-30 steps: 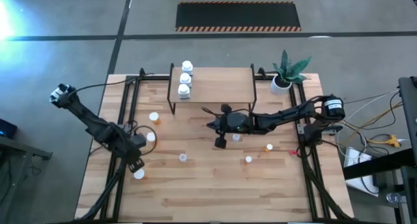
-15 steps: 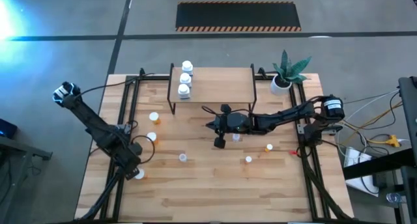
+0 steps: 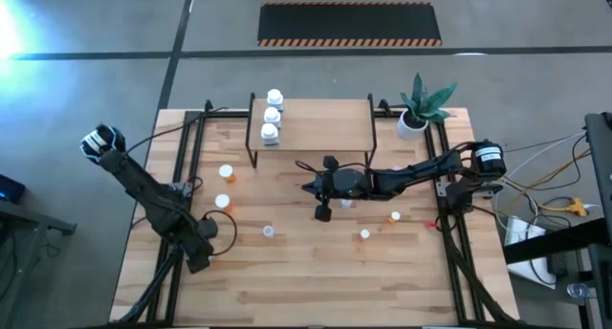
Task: Pick and place medicine bottles onto shelf by color
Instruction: Put the bottom big orange pill bottle on the shelf
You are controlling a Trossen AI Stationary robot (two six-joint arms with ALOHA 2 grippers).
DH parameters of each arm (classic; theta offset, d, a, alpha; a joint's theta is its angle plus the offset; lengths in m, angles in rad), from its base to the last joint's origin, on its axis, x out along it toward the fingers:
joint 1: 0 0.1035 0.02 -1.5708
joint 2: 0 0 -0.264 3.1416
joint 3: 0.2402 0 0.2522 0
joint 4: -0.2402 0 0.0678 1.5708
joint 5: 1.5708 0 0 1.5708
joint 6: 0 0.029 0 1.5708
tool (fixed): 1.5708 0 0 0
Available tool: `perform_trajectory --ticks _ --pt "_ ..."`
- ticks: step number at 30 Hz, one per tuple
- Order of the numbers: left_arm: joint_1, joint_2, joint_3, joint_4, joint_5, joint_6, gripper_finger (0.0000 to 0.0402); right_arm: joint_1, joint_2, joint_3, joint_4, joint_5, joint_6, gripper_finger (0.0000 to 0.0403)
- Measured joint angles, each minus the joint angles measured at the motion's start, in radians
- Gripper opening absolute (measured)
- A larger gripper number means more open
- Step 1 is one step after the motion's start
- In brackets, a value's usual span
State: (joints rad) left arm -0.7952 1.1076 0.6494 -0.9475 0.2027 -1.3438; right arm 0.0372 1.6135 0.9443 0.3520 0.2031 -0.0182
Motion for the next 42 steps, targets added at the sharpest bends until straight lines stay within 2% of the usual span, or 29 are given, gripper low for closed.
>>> perform_trajectory --ticks 10,16,20,26,30,33,38,42 --pt "0.0 0.102 0.016 0.0 -0.158 0.075 0.0311 0.0 0.0 0.0 0.005 0.0 -0.001 0.0013" --pt "0.001 0.107 0.021 0.005 -0.264 0.14 0.0311 0.0 0.0 0.0 0.003 0.0 -0.001 0.0013" --pt "0.001 0.1 0.015 0.005 -0.287 0.163 0.0307 0.0 0.0 0.0 0.002 0.0 -0.001 0.0013" --pt "0.001 0.108 0.014 0.029 -0.315 0.181 0.0269 0.0 0.0 -0.001 0.0 0.0 -0.01 0.0013" --pt "0.003 0.116 0.02 0.03 -0.314 0.18 0.0221 0.003 -0.012 -0.002 -0.032 0.01 -0.02 0.0013" --pt "0.01 0.117 0.054 0.03 -0.314 0.18 0.0178 0.007 -0.049 -0.002 -0.087 0.022 -0.02 0.0013" --pt "0.064 0.117 0.18 0.015 -0.331 0.243 0.0175 0.029 -0.135 -0.002 -0.266 0.108 -0.008 0.0013" --pt "0.157 0.143 0.308 -0.006 -0.391 0.395 0.0175 0.04 -0.211 -0.002 -0.374 0.136 0.027 0.0013"
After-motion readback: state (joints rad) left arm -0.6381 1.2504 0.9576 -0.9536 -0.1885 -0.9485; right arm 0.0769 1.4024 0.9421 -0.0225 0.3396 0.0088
